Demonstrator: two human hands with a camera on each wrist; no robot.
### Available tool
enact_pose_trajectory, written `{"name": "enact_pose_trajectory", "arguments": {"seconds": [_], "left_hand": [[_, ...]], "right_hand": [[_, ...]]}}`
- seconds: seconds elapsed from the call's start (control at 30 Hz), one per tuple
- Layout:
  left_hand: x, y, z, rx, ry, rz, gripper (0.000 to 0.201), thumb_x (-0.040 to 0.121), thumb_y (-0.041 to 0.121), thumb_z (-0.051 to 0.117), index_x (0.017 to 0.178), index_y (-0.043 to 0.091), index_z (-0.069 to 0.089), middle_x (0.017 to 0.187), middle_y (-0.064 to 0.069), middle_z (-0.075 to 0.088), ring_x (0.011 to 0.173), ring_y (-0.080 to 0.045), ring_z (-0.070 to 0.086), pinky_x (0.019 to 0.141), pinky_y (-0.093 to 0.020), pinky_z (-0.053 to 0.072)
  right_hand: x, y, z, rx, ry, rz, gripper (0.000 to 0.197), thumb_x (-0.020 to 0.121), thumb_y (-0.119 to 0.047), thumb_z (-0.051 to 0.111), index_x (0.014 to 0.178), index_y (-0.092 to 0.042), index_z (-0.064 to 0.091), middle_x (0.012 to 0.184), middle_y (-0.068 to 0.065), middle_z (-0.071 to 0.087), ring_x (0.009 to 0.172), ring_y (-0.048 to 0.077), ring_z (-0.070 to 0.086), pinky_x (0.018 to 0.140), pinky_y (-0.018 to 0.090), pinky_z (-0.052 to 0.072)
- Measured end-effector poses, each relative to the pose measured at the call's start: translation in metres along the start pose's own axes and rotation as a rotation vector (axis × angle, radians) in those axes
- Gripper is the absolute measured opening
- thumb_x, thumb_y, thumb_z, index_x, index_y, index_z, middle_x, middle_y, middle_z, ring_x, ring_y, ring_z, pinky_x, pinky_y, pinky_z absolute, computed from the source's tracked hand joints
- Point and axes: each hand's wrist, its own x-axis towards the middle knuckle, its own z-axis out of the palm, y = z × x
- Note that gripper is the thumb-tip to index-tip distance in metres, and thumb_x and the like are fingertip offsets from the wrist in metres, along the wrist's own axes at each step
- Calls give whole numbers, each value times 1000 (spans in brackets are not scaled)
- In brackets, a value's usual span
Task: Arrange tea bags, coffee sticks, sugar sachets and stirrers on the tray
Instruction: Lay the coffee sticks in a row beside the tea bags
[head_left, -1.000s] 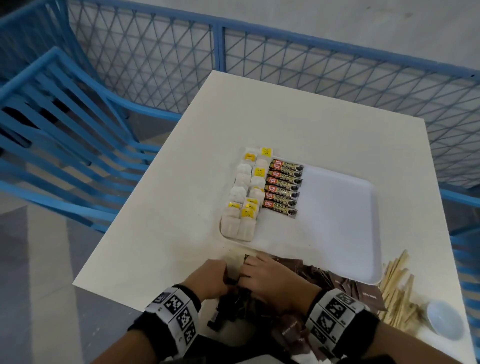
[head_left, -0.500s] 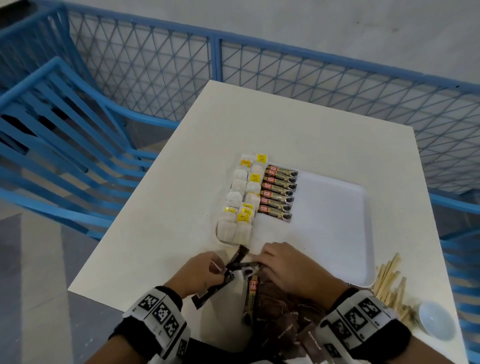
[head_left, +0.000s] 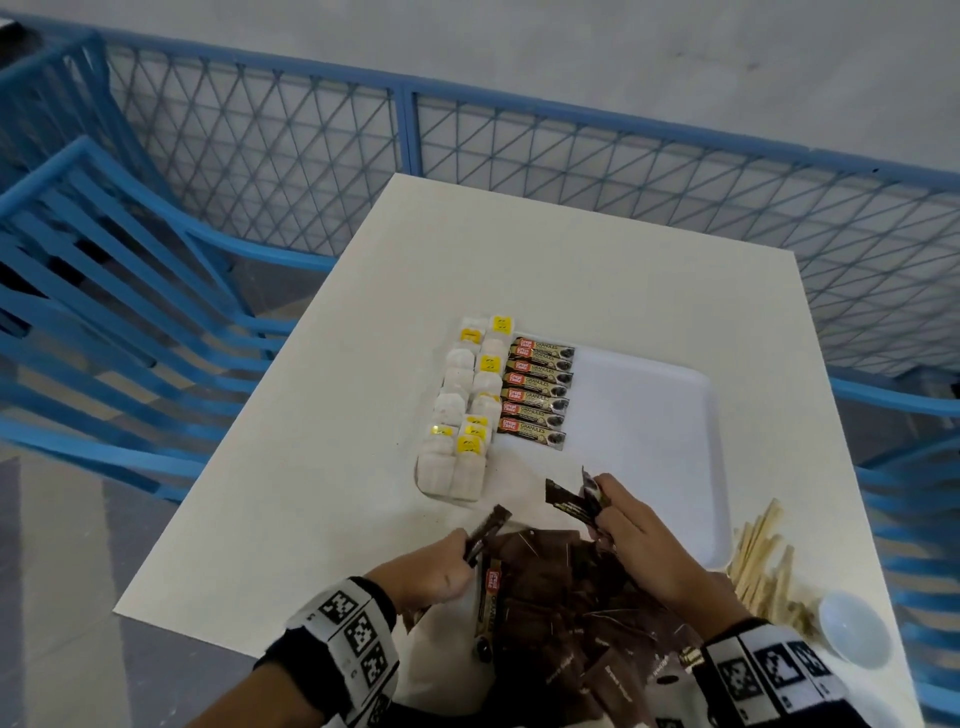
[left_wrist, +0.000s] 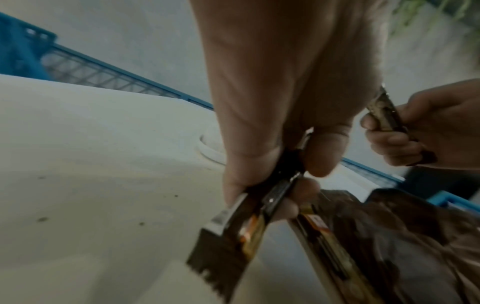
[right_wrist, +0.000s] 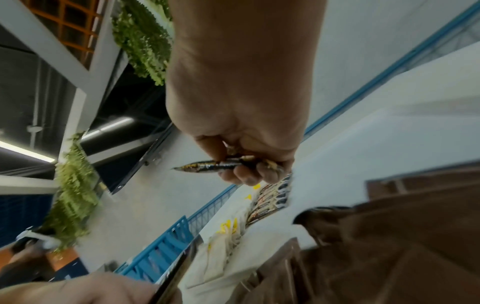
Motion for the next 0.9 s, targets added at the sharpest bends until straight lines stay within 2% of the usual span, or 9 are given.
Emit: {"name": "enact_pose_trajectory", "arguments": {"seconds": [0.1, 0.17, 0.2, 0.33, 0.43, 0.53, 0.63, 0.73, 0.9], "left_hand": [[6, 1, 6, -17, -43, -1, 32, 85, 24, 59, 105, 10, 37, 89, 2, 49, 78, -8, 47, 64, -20, 38], [12, 2, 13, 121, 30, 52, 50, 82, 33, 68, 116, 8, 41, 106, 0, 51, 96, -12, 50, 80, -23, 42], [13, 4, 16, 192, 73, 62, 56, 80, 34, 70, 119, 8, 40, 109, -1, 50, 100, -14, 49, 81, -24, 41], [21, 7, 24, 288, 201, 63, 50, 76, 24, 75, 104, 10, 37, 118, -11, 55, 108, -25, 55, 79, -29, 42], [22, 5, 25, 274, 234, 73, 49, 74, 18, 76, 96, 13, 33, 111, -10, 58, 102, -26, 58, 76, -30, 43], [21, -3, 21, 220, 230, 102, 45, 72, 15, 75, 90, 15, 34, 90, 0, 54, 88, -21, 56, 73, -32, 46], [17, -13, 8, 95, 246, 103, 47, 67, 16, 80, 78, 21, 34, 86, -2, 56, 79, -16, 54, 74, -32, 48], [8, -20, -8, -62, 303, 139, 42, 69, 13, 80, 77, 20, 40, 74, 3, 60, 65, -6, 54, 61, -17, 42], [-4, -11, -27, -330, 285, 259, 29, 79, 14, 73, 85, 19, 45, 74, 4, 60, 59, -2, 53, 59, -18, 42]], "right_hand": [[-6, 11, -2, -2, -4, 48, 18, 83, -36, 44, 92, -21, 43, 74, 3, 45, 63, 11, 40, 63, 26, 34], [-9, 19, -1, -99, 23, 37, 24, 89, -42, 55, 101, -25, 42, 77, 0, 52, 65, 8, 46, 61, 17, 37], [-11, 23, -1, -162, 45, 29, 25, 89, -40, 57, 104, -27, 41, 78, -3, 55, 64, 6, 48, 60, 15, 39], [-16, 29, -3, -248, 134, 35, 22, 91, -35, 56, 105, -22, 45, 82, -5, 58, 67, 10, 52, 61, 18, 41], [-17, 28, -8, -234, 174, 64, 18, 92, -31, 55, 103, -18, 49, 83, -2, 60, 68, 12, 54, 60, 16, 43], [-14, 26, -13, -208, 222, 89, 16, 92, -31, 55, 99, -18, 49, 76, -1, 59, 61, 10, 51, 55, 16, 40], [-9, 21, -14, -169, 236, 123, 22, 93, -35, 52, 106, -20, 43, 73, -4, 54, 59, 9, 49, 54, 18, 38], [-4, 10, -12, -138, 211, 124, 30, 93, -41, 48, 113, -22, 36, 73, -5, 51, 59, 6, 48, 56, 17, 38], [8, -19, 1, 38, 55, 60, 14, 98, -30, 41, 105, -18, 38, 70, -4, 38, 53, 3, 38, 52, 13, 35]]}}
